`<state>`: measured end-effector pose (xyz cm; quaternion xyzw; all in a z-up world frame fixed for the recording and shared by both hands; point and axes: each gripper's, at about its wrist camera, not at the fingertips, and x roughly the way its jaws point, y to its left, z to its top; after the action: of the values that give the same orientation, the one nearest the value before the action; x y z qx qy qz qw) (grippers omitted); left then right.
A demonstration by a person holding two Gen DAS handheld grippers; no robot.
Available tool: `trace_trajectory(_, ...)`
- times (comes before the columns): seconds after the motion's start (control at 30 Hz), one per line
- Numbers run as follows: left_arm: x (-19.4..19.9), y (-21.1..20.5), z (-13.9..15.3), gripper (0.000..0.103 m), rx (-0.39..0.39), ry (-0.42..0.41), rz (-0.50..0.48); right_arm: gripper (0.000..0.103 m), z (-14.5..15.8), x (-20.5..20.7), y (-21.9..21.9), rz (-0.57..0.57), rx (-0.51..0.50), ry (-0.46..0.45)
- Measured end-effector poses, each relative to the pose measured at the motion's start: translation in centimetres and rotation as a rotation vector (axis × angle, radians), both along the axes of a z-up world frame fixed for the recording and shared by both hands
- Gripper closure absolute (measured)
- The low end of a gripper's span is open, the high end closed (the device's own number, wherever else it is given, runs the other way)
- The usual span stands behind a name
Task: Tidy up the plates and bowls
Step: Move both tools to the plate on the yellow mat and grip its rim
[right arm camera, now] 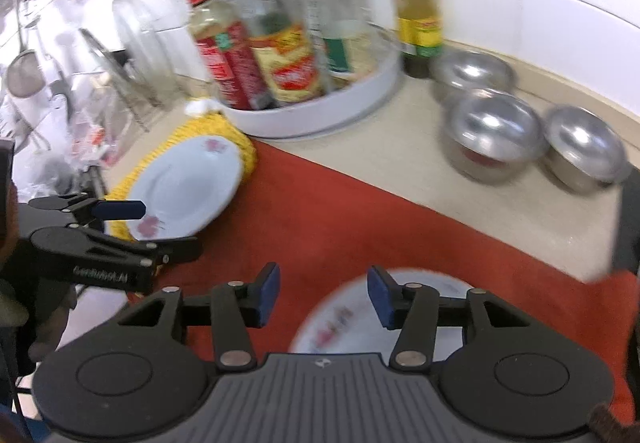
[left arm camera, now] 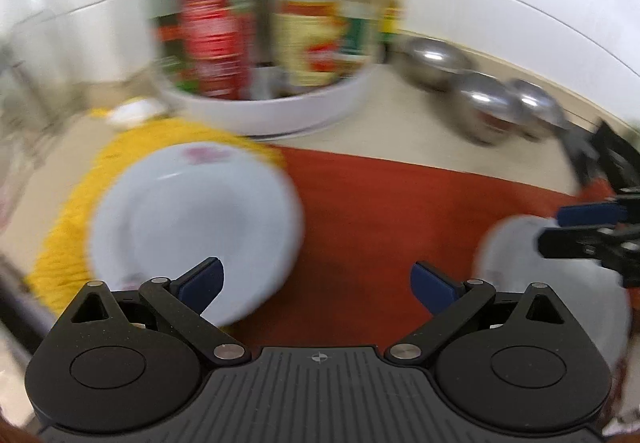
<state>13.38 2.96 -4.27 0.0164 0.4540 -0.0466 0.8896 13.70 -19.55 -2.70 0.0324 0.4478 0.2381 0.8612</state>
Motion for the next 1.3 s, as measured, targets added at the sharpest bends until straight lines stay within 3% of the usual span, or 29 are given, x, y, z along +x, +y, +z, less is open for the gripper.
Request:
trace_trajectory(0.2, 1.0, 5.4, -0.4, 0.002, 0.024, 0.011, 0.115, 0.058, -0.6, 2.6, 5.6, 0.067, 0.02, 0.009)
trace_trajectory(0.47, 2.6, 10.5, -1.5, 0.002, 0.003, 0.05, 0.174, 0.057, -2.6, 5.7, 10.8, 0.084, 0.042, 0.07)
trace_trajectory(0.8, 5.2, 12.6, -2.9, 0.002, -0.023, 0.09, 0.118, 0.057, -5.0, 7.9, 13.6, -0.008, 0.111, 0.159)
trace_trajectory(1.3, 7.0, 13.0, -4.7, 0.004, -0.072, 0.107, 0.032, 0.056, -6.8, 8.9, 16.1, -0.057, 0.113, 0.205)
